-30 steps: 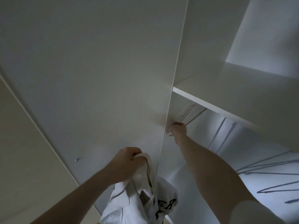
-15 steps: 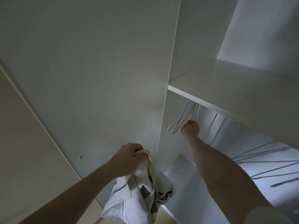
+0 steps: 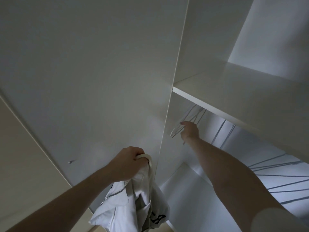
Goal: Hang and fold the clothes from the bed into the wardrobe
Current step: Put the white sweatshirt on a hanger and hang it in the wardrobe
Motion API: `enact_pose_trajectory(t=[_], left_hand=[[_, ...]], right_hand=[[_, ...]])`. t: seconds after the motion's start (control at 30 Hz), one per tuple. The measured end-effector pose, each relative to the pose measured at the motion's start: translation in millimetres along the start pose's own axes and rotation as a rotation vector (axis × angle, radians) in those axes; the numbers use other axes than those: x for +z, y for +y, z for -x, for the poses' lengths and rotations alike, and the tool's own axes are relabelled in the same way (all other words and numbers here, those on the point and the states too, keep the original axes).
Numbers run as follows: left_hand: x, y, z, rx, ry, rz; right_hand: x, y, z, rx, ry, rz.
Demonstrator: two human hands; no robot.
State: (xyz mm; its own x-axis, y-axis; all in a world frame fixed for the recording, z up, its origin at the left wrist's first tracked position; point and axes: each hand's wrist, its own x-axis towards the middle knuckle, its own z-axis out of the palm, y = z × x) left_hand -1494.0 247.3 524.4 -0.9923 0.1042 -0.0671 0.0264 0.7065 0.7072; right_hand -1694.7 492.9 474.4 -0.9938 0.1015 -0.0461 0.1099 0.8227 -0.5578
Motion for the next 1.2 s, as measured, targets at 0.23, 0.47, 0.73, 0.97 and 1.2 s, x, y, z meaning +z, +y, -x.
enact_pose_trajectory(t=[0.23,0.47,0.73,0.97,1.2], left_hand=[[4.8,-9.3,-10.9,-0.023,0.050,0.004],[10.9,-16.0,-18.4,-0.030,0.081,-0.001],[18.8,-10.1,-40.3,-0.042,0.069,0.018],[21.5,-9.2,-53.3,-0.072,0.073,0.024],[17.3,-13.8,-55.7,-0.081,0.091,-0.005]], right_hand=[[12.0,-19.7,-26.3,0.251,-0.242,-0.318],[18.0,6.6,-30.6,0.310,-0.072,-0.333],[24.1,13.2,-43.8,0.352,-0.059,-0.564],[39.5,5.1,-64.1,0.379,-0.126,-0.519],[43.6,6.8,-71.8,0.301,-0.046,-0.655]])
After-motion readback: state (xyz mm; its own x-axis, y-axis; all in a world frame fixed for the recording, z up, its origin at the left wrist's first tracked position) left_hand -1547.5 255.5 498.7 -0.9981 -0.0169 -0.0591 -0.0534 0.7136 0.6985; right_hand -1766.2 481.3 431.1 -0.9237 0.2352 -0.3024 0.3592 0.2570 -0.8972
